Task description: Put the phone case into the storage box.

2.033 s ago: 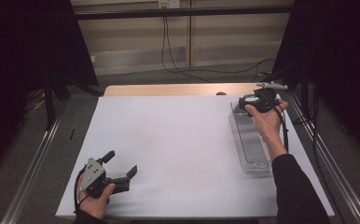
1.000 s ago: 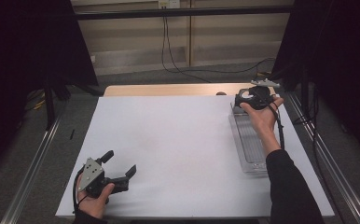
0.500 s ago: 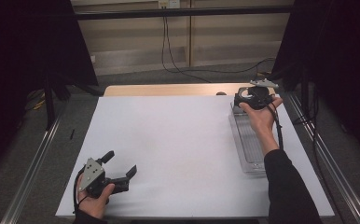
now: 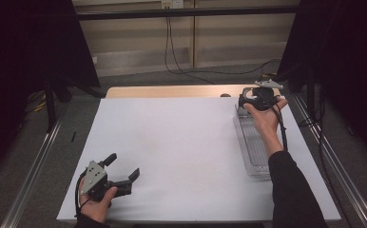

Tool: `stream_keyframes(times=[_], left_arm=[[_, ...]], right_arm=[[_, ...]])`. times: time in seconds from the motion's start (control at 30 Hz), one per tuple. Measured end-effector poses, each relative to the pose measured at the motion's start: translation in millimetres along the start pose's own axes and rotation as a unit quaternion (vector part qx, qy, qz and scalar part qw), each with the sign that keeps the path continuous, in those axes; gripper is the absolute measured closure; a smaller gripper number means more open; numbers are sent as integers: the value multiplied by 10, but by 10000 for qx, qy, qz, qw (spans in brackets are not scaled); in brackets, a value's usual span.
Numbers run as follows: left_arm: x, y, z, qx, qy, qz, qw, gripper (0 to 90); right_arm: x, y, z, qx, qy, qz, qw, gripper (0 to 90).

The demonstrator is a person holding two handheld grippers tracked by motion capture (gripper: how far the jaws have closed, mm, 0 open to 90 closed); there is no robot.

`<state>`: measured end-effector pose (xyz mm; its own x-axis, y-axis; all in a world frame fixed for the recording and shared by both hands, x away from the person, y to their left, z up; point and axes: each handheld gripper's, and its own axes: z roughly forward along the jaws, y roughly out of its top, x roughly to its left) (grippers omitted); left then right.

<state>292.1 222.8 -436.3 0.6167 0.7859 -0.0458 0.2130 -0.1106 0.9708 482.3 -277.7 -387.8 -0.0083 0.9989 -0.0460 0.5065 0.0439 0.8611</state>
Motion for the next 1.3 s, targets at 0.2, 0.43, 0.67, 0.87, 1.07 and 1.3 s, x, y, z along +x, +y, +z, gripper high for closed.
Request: stream_keyframes(times=[0.2,0.43,0.67,0.87,1.07,1.3], left_arm=[[-3,2,-3,15,-6,20,10000,33],[3,2,0,21,-12,36,10000,33],[-3,1,1,36,-36,46,10000,35],[-10,1,4,45,-33,61,10000,35],[-1,-1,2,48,-26,47,10000,35],[-3,-1,3,60,-27,66,10000,35]], right_arm=[[-3,4,6,-1,-59,34,10000,120],[10,23,23,26,-100,36,9999,120],[-21,21,40,-20,25,1,10000,120],[-17,24,46,-27,90,-27,10000,120],[-43,32,65,-32,206,-49,9998,119],[-50,52,94,-16,230,-50,9997,116]])
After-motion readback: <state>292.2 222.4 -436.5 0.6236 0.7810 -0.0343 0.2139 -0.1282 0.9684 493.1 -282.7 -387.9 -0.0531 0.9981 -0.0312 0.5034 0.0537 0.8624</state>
